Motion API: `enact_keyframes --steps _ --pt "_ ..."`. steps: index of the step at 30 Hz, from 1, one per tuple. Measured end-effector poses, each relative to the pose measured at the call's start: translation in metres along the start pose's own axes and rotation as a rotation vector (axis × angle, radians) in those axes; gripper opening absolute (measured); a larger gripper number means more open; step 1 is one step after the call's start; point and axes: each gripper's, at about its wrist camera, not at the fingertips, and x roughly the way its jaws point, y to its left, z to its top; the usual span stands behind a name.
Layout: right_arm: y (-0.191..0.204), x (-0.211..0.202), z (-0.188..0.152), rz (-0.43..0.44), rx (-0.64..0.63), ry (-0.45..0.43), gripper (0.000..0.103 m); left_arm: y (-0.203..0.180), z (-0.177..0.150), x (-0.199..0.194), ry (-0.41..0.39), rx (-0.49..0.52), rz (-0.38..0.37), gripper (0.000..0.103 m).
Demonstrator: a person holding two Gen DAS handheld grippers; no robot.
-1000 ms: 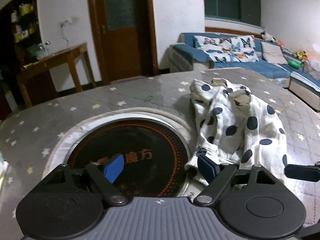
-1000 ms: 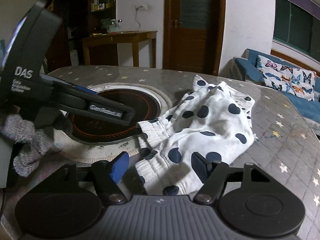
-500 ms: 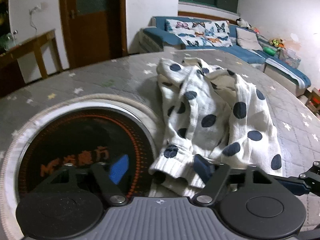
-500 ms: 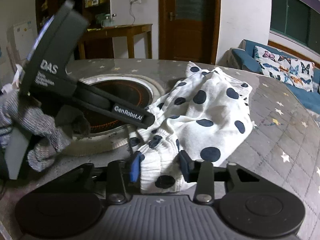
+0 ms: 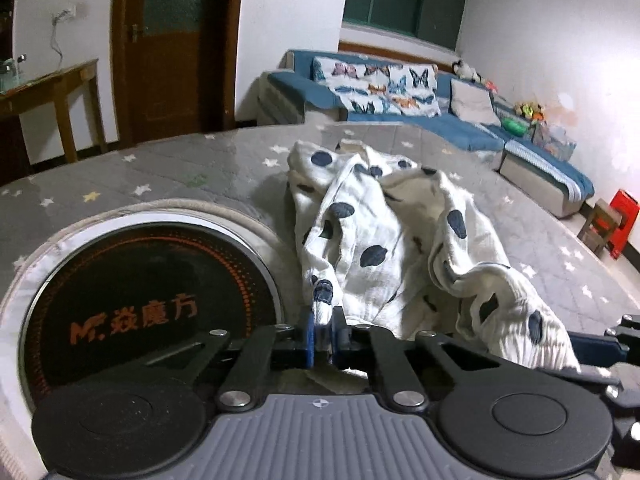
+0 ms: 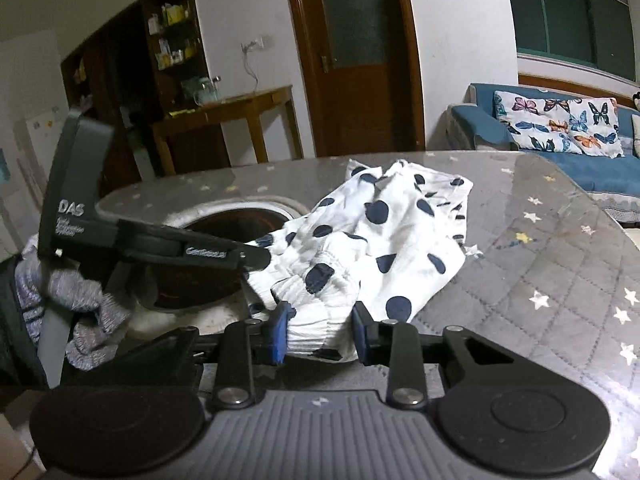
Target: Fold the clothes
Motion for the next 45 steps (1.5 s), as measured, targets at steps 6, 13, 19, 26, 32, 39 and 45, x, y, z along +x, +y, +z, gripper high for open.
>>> enact_keyframes --steps 6,13,19,26,32,39,45 --pt "-0.001 -0.027 -0.003 0.106 0.007 0.0 0.031 0.0 -0.014 -0.044 -0.043 -0.036 0.015 0.008" --pt "0.006 -0.063 -0.017 0.242 -0.033 0.044 0.031 -0.008 -0.048 -0.089 -0.035 -0.03 0.026 0.008" --pt "0.01 -0.083 -0.032 0.383 -0.054 0.143 0.039 -0.015 -0.084 -0.109 0.04 0.03 0.009 0.009" --pt "-0.001 -0.097 -0.02 0.389 -0.06 0.126 0.04 -0.017 -0.084 -0.124 0.024 0.065 0.008 0.017" --pt "-0.021 -0.077 0.02 0.259 -0.066 0.047 0.04 -0.023 -0.063 -0.138 -0.066 0.08 -0.004 0.017" --pt "-0.042 -0.021 0.068 0.148 -0.025 0.003 0.04 -0.021 -0.049 -0.147 -0.112 0.091 -0.022 0.017" --pt "-0.06 0.045 0.101 0.076 0.014 0.019 0.04 -0.021 -0.042 -0.102 -0.044 0.065 -0.061 0.017"
